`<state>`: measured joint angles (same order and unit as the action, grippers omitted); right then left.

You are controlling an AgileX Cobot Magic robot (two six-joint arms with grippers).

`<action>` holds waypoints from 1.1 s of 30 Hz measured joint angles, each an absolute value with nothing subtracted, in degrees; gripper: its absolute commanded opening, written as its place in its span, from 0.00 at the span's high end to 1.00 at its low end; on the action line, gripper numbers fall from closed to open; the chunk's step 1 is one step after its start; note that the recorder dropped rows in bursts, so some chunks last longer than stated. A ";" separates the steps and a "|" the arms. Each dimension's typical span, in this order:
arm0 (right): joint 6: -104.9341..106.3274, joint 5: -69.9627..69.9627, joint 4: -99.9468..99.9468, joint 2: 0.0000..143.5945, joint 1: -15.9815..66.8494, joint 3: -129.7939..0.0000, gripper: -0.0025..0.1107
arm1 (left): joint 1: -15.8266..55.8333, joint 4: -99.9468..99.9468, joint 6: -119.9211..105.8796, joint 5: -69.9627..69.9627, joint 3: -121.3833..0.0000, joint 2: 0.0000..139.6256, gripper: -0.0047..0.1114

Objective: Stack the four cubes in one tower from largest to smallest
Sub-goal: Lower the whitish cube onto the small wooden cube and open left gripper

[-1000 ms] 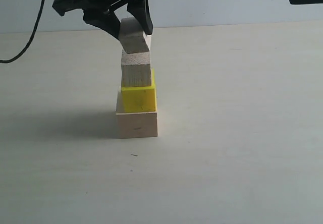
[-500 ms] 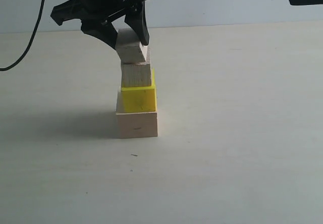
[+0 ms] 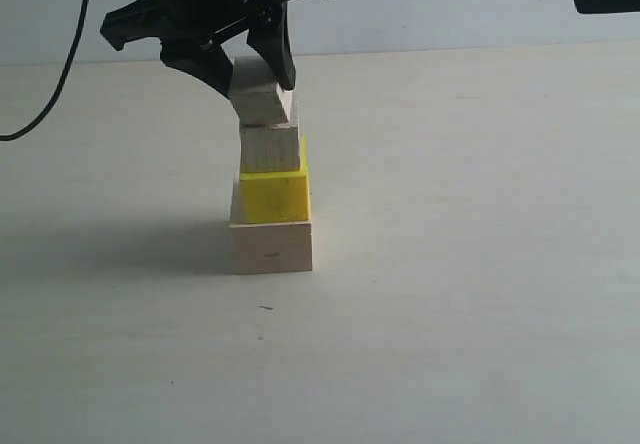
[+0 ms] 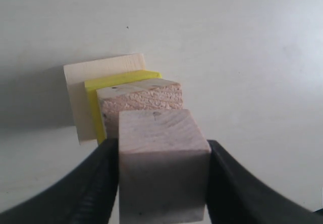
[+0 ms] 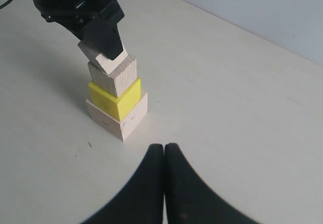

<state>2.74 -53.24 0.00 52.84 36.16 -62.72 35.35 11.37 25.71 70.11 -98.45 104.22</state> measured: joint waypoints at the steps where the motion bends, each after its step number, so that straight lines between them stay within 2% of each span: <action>1: 2.74 -53.24 0.00 52.84 36.16 -62.72 0.98 | 35.35 11.37 25.71 70.11 -98.45 104.22 0.54; 29: 2.74 -53.92 -0.30 52.84 36.16 -62.72 0.98 | 35.35 11.37 24.72 70.11 -98.45 104.22 0.54; 33: 2.74 -53.92 -0.30 52.84 36.16 -62.72 0.98 | 35.35 11.37 24.05 70.11 -98.45 104.22 0.46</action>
